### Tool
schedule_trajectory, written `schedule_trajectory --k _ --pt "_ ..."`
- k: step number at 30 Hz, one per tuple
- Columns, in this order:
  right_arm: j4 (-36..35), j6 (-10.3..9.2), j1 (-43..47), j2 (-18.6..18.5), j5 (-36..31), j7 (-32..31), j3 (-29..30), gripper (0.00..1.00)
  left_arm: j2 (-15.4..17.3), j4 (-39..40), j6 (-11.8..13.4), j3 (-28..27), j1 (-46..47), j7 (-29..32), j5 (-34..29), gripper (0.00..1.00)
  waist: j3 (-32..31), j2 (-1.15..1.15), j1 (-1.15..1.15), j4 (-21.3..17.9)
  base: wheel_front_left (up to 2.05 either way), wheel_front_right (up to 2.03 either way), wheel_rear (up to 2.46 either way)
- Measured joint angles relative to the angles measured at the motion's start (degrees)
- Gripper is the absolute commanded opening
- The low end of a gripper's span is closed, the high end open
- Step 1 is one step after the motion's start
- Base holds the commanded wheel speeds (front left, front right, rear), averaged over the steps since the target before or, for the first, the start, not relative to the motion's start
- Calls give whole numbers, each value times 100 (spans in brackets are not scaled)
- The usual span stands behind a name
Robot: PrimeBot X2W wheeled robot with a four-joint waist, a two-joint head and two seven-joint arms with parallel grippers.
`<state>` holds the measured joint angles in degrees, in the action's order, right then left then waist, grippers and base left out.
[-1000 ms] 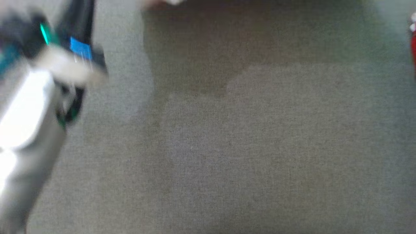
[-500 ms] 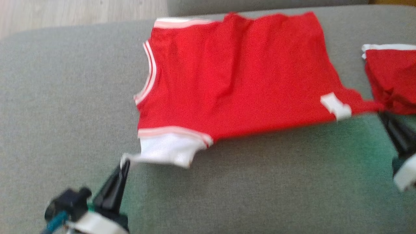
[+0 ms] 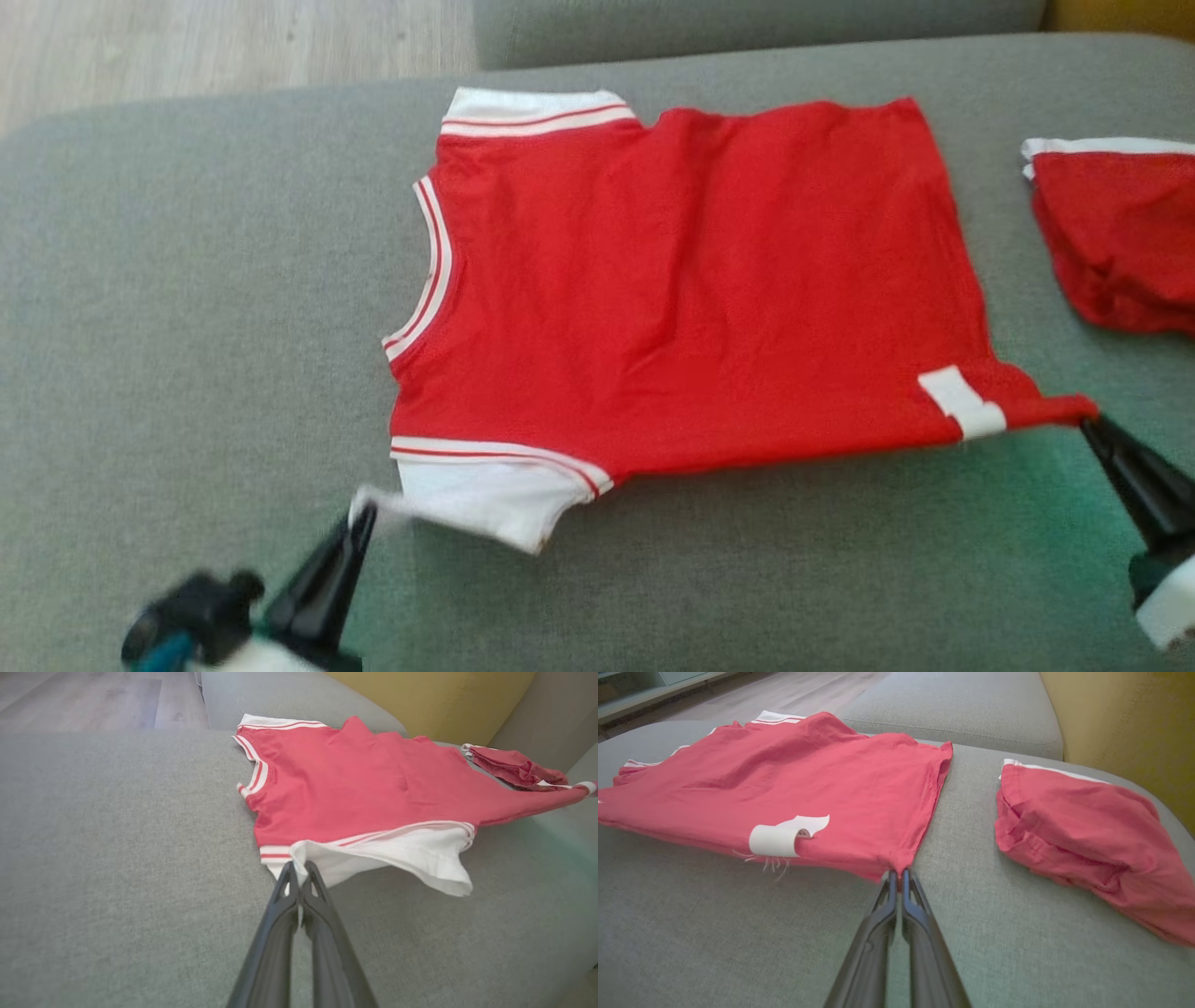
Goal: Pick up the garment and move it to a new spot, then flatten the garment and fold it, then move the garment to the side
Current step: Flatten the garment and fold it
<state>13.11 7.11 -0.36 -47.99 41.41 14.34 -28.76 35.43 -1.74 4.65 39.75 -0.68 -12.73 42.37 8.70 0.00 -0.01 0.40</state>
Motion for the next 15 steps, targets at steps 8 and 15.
schedule_trajectory --k 8,15 --pt "-3 0 -822 5 -14 -246 120 0 -190 -202 -185 -26 1678 316 -327 0 525 0 2 113 0 0 0" --pt "190 0 -1853 -55 -97 -377 -59 0 -512 -875 -471 -37 3054 319 -710 0 1114 0 3 180 0 0 0"
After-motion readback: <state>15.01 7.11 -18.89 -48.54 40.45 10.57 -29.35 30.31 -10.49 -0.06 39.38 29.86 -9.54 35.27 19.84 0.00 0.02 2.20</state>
